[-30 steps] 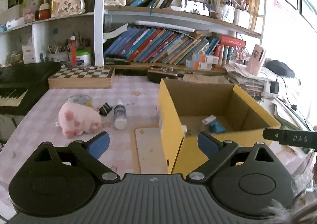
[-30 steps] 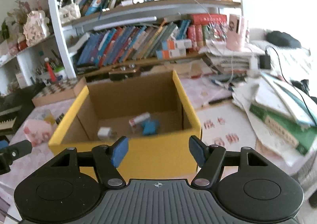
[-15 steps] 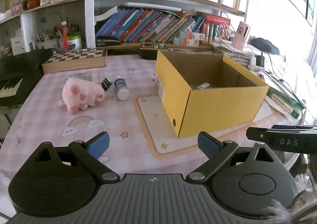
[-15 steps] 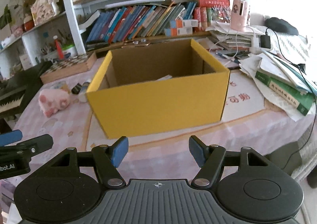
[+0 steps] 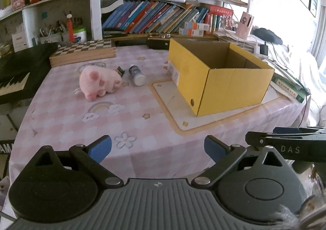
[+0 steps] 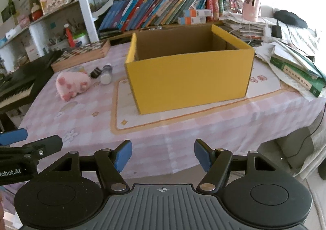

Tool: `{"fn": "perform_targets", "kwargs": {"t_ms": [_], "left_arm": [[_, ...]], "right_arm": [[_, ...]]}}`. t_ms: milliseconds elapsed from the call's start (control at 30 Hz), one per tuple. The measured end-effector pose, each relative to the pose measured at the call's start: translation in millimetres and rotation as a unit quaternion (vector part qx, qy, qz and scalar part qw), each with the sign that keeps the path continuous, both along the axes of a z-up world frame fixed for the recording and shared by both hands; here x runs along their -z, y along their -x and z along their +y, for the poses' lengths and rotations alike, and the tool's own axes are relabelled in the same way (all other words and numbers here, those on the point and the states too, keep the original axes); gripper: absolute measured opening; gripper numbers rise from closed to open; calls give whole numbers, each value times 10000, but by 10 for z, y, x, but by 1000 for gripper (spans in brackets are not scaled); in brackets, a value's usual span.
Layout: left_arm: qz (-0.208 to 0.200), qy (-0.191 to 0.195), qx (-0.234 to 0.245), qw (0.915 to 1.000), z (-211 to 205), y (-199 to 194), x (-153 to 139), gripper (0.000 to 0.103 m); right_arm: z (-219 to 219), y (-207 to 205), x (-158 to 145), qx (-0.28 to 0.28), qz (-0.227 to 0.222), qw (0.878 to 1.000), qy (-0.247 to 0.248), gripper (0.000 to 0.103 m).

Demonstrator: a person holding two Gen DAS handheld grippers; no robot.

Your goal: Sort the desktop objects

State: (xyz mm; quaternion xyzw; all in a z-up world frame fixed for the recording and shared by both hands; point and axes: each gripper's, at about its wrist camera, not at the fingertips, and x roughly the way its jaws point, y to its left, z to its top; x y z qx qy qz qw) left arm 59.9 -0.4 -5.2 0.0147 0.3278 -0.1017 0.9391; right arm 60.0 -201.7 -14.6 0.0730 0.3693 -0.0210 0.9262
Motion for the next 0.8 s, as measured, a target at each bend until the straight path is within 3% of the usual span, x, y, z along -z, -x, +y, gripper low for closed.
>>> {"fn": "perform_targets", "kwargs": {"t_ms": [800], "left_arm": [[142, -65, -591, 9981, 840, 321, 62, 99]], "right_arm": [[934, 96, 32, -744, 21, 9972, 58, 71]]}}
